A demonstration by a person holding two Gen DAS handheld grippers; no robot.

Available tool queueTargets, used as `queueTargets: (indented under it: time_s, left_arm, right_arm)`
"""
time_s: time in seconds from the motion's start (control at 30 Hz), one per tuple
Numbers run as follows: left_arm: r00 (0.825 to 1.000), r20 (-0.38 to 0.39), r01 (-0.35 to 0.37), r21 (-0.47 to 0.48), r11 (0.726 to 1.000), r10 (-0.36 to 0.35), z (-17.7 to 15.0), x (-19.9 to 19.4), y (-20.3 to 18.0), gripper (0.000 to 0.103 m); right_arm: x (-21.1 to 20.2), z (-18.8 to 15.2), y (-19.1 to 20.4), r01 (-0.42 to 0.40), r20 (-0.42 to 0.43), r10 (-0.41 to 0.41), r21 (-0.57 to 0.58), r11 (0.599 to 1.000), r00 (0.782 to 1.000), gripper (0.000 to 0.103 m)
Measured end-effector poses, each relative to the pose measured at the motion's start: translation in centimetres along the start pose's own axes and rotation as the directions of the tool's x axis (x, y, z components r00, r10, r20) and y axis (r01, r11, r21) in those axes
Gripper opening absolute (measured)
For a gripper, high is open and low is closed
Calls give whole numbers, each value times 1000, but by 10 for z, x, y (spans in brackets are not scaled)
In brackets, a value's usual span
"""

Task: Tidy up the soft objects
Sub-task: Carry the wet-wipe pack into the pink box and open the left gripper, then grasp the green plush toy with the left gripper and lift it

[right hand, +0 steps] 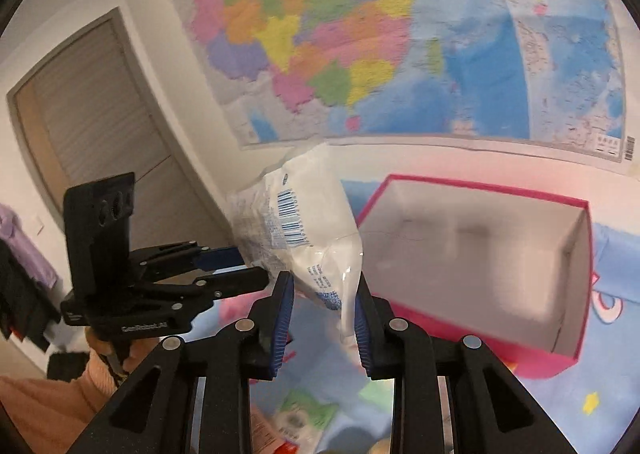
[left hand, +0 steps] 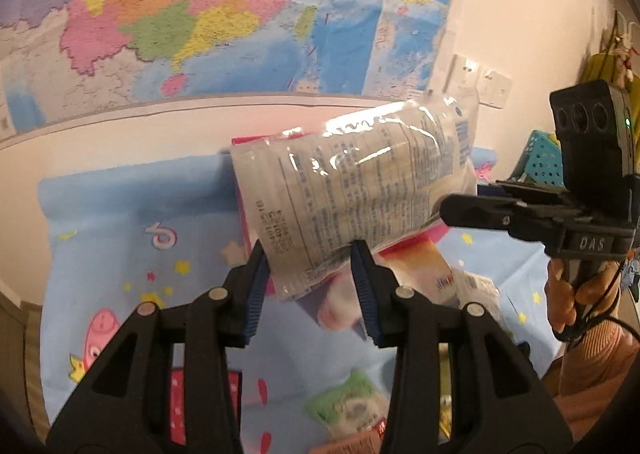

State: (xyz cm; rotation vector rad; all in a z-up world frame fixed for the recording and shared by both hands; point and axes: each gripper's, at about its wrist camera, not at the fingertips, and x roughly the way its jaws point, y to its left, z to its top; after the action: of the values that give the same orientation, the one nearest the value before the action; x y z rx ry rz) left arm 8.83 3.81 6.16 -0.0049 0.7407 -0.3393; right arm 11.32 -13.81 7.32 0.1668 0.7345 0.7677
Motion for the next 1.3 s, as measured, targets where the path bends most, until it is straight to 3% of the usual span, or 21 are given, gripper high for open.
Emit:
queueTargets:
  time_s: [0.33, 0.7, 0.83, 1.03, 1.3]
  left_arm:
    - [988, -138, -67, 29, 997, 70, 27, 77, 1, 44]
    - [973, -212, -96, 3, 995, 94, 29, 114, 11, 44]
    - [974, -202, -109, -5, 994, 106, 28, 113, 11, 44]
    - [985, -114, -130, -15, 991, 127, 22, 87, 13, 44]
    - [999, 25, -28, 18, 999, 28, -2, 23, -6, 52]
  right_arm:
    - [36, 6, -70, 18, -79, -6, 155, 988, 997, 31]
    - [74, -2, -102, 58, -213, -13, 206, 977, 977, 32]
    - [86, -4, -105, 90, -258, -39, 188, 978, 965, 32]
    - [66, -3, -102, 60, -202, -20, 193, 979, 979, 35]
    - [-3, -12, -66, 2, -97, 8, 101, 995, 995, 56]
